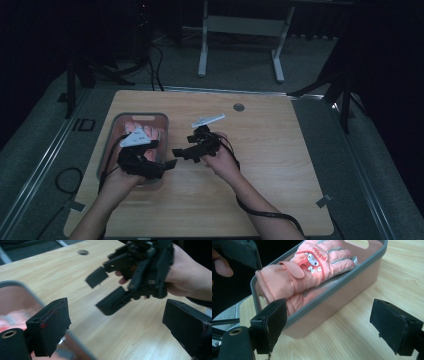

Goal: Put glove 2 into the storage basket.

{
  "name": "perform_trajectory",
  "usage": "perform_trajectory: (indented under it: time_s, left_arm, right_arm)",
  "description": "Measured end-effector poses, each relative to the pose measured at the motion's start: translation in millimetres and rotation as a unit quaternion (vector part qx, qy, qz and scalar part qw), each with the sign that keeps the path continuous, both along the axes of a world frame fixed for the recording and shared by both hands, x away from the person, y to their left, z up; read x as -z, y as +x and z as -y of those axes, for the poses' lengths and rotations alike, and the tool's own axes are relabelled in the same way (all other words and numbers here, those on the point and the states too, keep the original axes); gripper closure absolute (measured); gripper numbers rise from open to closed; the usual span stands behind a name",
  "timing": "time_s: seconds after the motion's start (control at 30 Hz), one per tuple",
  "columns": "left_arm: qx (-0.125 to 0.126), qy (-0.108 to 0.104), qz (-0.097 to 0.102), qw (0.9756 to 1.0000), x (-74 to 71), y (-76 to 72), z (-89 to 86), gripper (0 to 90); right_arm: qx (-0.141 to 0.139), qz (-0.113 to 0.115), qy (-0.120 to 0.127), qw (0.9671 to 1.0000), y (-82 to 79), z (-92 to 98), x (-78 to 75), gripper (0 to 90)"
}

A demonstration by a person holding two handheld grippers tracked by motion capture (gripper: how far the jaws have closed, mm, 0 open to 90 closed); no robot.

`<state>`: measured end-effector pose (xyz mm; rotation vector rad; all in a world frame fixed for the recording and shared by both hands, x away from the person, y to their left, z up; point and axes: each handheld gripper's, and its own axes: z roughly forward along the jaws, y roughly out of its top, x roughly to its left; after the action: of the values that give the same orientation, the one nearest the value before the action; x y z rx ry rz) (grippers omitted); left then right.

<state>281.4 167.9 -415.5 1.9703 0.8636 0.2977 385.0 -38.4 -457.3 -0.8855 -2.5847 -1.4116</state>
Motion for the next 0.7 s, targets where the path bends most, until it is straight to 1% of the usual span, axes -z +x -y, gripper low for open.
perform_trajectory:
  time_s: [0.03, 0.07, 0.1, 0.13, 0.17, 0.2, 0.3, 0.37, 0.4, 0.43, 0.47, 0.5, 0.53, 0.57, 0.67, 0.7]
  left_arm:
    - [0.006, 0.0, 0.0, 1.0, 0.6, -1.0, 4.4, 7.5]
    - [0.014, -0.006, -0.002, 0.9999, 1.7, -2.1, 11.3, 7.5]
    - [0.014, -0.006, -0.002, 0.9999, 1.7, -2.1, 11.3, 7.5]
    - [0.019, -0.007, -0.001, 0.9998, 2.7, -3.0, 15.9, 7.5]
    - [0.019, -0.007, -0.001, 0.9998, 2.7, -3.0, 15.9, 7.5]
    - [0.031, -0.006, 0.0, 0.9995, 5.3, -5.3, 25.2, 7.5]
    - [0.033, -0.003, -0.001, 0.9995, 10.7, -8.3, 34.6, 7.5]
    - [0.036, -0.004, 0.004, 0.9993, 14.7, -11.2, 40.8, 7.5]
    - [0.036, -0.004, 0.004, 0.9993, 14.7, -11.2, 40.8, 7.5]
    - [0.043, 0.008, 0.007, 0.999, 18.1, -13.6, 47.4, 7.5]
    - [0.044, 0.011, 0.01, 0.9989, 19.7, -15.0, 50.6, 7.5]
    - [0.044, 0.011, 0.01, 0.9989, 19.7, -15.0, 50.6, 7.5]
    - [0.052, 0.013, 0.007, 0.9985, 22.7, -16.1, 55.8, 7.5]
    - [0.055, 0.013, 0.008, 0.9984, 24.2, -16.6, 58.0, 7.5]
    - [0.06, 0.01, 0.003, 0.9982, 27.2, -17.3, 62.4, 7.5]
    - [0.067, 0.014, 0.001, 0.9977, 30.6, -18.6, 66.9, 7.5]
  right_arm:
    - [0.0, 0.003, -0.003, 1.0, -1.4, 4.9, 1.0, 14.1]
    - [0.0, 0.003, -0.005, 1.0, -3.1, 10.2, 2.0, 14.1]
    - [0.0, 0.003, -0.005, 1.0, -3.1, 10.2, 2.0, 14.1]
    - [0.001, 0.004, -0.006, 1.0, -4.1, 13.3, 2.7, 14.1]
    - [0.002, 0.007, -0.008, 0.9999, -5.3, 17.4, 3.8, 14.1]
    - [0.003, 0.007, -0.008, 0.9999, -6.9, 23.3, 5.6, 14.1]
    - [0.01, 0.01, -0.016, 0.9998, -9.5, 32.4, 10.1, 14.1]
    - [0.01, 0.007, -0.016, 0.9998, -11.1, 37.6, 13.8, 14.1]
    - [0.011, 0.007, -0.019, 0.9997, -12.2, 39.9, 15.5, 14.1]
    - [0.012, 0.008, -0.019, 0.9997, -13.2, 42.4, 17.2, 14.1]
    - [0.012, 0.007, -0.02, 0.9997, -14.1, 44.8, 18.8, 14.1]
    - [0.013, 0.008, -0.021, 0.9997, -15.1, 47.1, 20.4, 14.1]
    - [0.013, 0.008, -0.022, 0.9996, -15.9, 49.4, 22.0, 14.1]
    - [0.014, 0.007, -0.022, 0.9996, -16.5, 51.6, 23.8, 14.1]
    - [0.017, 0.005, -0.026, 0.9995, -18.1, 57.7, 29.1, 14.1]
    - [0.017, 0.004, -0.026, 0.9995, -18.9, 60.4, 31.9, 14.1]
